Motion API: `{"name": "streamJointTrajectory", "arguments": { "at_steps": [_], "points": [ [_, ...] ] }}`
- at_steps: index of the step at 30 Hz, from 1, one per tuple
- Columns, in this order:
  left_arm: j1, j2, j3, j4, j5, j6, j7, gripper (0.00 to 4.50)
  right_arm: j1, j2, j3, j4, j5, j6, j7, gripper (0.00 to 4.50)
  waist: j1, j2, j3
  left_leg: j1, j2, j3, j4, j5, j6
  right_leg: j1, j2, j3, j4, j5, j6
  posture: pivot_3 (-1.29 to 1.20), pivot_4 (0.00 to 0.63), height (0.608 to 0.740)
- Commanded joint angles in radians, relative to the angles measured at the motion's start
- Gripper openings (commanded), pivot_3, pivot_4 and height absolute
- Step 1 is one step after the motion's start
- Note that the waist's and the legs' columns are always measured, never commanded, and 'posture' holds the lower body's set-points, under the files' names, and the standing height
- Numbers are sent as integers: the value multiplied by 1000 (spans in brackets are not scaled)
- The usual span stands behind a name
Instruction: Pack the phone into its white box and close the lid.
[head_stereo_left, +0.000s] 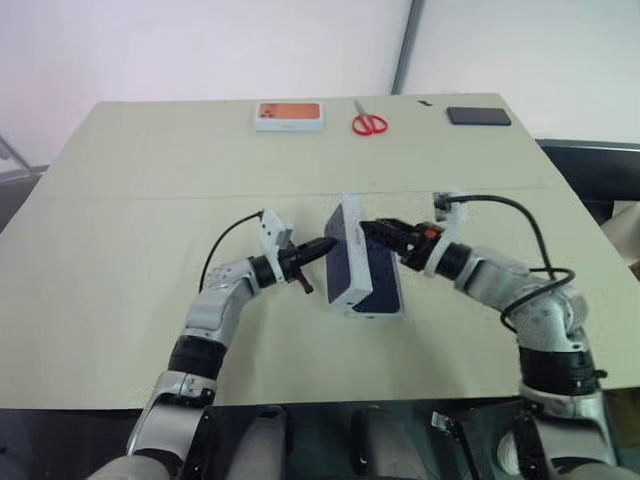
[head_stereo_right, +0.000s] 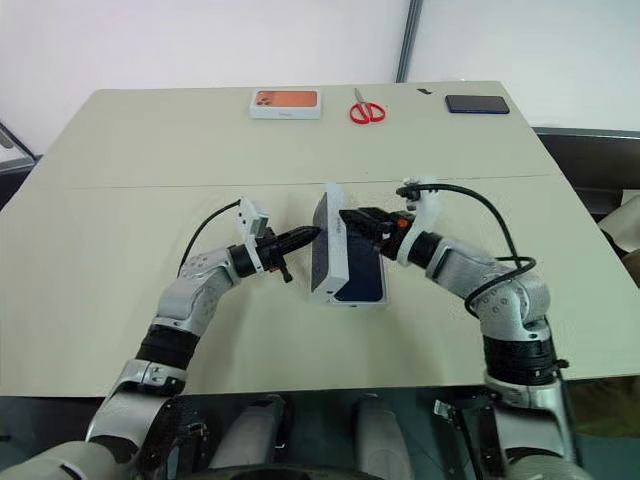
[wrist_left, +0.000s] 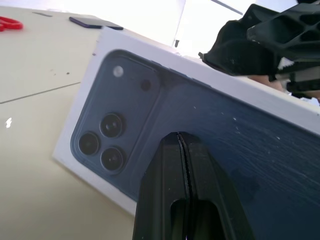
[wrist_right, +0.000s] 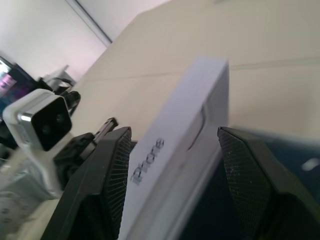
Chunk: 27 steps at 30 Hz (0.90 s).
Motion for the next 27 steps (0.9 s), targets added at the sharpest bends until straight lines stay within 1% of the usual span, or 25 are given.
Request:
{"name": "streamJointTrajectory", "arguments": {
  "at_steps": [1, 5, 8, 11, 12, 13, 14, 15, 18, 21, 27],
  "points": [
    [-22, -21, -28, 13, 16, -22, -23, 0, -20, -29, 19, 82, -151, -163, 80, 2852, 0, 0, 0, 0, 0, 0, 0, 0, 0, 0, 0, 0, 0, 0, 0, 0, 150, 740],
    [-18, -18, -18, -8, 16, -32, -26, 0, -17, -52, 55, 123, -289, -294, 135, 2852, -1, 0, 0, 0, 0, 0, 0, 0, 0, 0, 0, 1, 0, 0, 0, 0, 150, 740],
    [-17, -2, 6, -21, 9, -37, -13, 0, -9, -31, 40, 143, -316, -314, 140, 2852, -1, 0, 0, 0, 0, 0, 0, 0, 0, 0, 0, 1, 0, 0, 0, 0, 150, 740],
    [-7, 35, 46, -30, 15, -56, 23, 0, 9, -32, 45, 175, -390, -368, 125, 2064, 2, 0, 0, 0, 0, 0, 0, 0, 0, 0, 0, 1, 0, 0, 0, 0, 150, 740],
    [-3, 45, 54, -34, 10, -47, 25, 0, 14, -26, 39, 181, -394, -371, 125, 1679, 3, 0, 0, 0, 0, 0, 0, 0, 0, 0, -1, 1, 0, 0, 0, 0, 150, 740],
    [1, 55, 58, -35, 12, -48, 28, 0, 19, -25, 35, 180, -400, -374, 130, 1153, 3, 0, 0, 0, 0, 0, 0, 0, 0, 0, -1, 1, 0, 0, 0, 0, 150, 740],
    [5, 63, 62, -34, 16, -45, 36, 0, 25, -32, 42, 176, -419, -387, 138, 479, 3, 0, 0, 0, 0, 0, 0, 0, 0, 0, -1, 1, 0, 0, 0, 0, 150, 740],
    [9, 72, 61, -32, 22, -31, 44, 0, 33, -42, 55, 169, -442, -400, 147, 35, 3, 0, 0, 0, 0, 0, 0, 0, 0, 0, -1, 1, 0, 0, 0, 0, 150, 740],
    [8, 89, 43, -16, 39, 42, 66, 0, 52, -53, 66, 158, -486, -419, 161, 35, 4, 0, 0, 0, 0, 0, 0, 0, 0, 0, -1, 1, 0, 0, 0, 0, 150, 740],
    [-4, 82, 22, -16, 14, 177, 50, 0, 69, -42, 52, 142, -483, -414, 179, 35, 4, 0, 0, 0, 0, 0, 1, 0, 0, 1, -1, 0, 0, 0, 0, 0, 150, 740],
    [-78, 54, 1, 28, 0, 298, 6, 0, 73, -36, 60, 110, -491, -405, 221, 35, 3, 0, 1, 0, 0, -1, 1, 0, 0, 1, -1, 0, 1, 0, 0, 0, 150, 740]
  ]
}}
